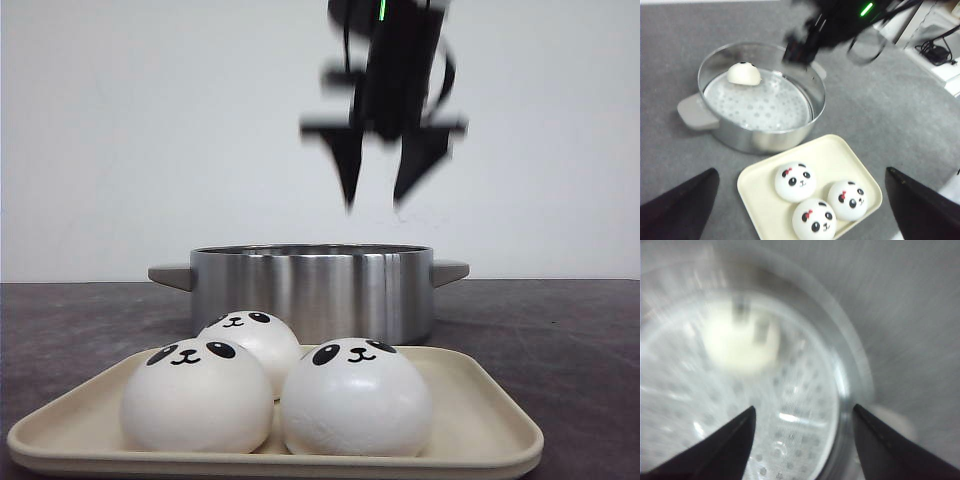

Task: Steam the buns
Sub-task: 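Open the right gripper and raise it out of the pot, then lower the left gripper onto the far panda bun and grasp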

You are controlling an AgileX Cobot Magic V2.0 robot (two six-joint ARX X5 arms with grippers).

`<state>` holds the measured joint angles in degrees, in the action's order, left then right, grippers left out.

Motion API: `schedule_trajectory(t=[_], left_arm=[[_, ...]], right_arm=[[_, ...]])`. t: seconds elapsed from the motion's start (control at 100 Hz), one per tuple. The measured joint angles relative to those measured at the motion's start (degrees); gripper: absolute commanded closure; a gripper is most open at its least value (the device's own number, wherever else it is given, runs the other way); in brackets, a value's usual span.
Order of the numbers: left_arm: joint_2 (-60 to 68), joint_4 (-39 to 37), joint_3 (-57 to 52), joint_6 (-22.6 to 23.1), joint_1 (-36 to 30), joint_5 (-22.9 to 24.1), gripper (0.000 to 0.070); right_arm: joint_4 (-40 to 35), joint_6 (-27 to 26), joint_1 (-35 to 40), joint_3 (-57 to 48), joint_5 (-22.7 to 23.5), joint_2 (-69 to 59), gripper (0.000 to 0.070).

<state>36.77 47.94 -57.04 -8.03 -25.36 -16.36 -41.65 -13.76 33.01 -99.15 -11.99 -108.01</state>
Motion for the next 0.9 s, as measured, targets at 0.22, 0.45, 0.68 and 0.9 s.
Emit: schedule_trajectory(t=[0.22,0.45,0.68,0.9], left_arm=[[-0.02,0.48,0.0,-0.35,-1.31,0.0,0.0023],[4.09,-1.88,0.0,-3.65,-1.51,0.0,0.0022],[17.59,-5.01,0.0,-5.14,-3.5,-0.02,0.0022],[32.92,-8.15,0.0,-8.26,-5.31,0.0,0.0022]], right_arm=[[-2.58,0.28,4.98,-1.2,-1.66,16.24,0.069],[-11.15,0.5,11.72,-1.2,-5.2,28.81,0.07],[-14.78,1.38,18.64,-1.2,-11.28,38.99,0.07],[-14.93,1.51,20.24,-1.2,-12.02,41.62,0.07]])
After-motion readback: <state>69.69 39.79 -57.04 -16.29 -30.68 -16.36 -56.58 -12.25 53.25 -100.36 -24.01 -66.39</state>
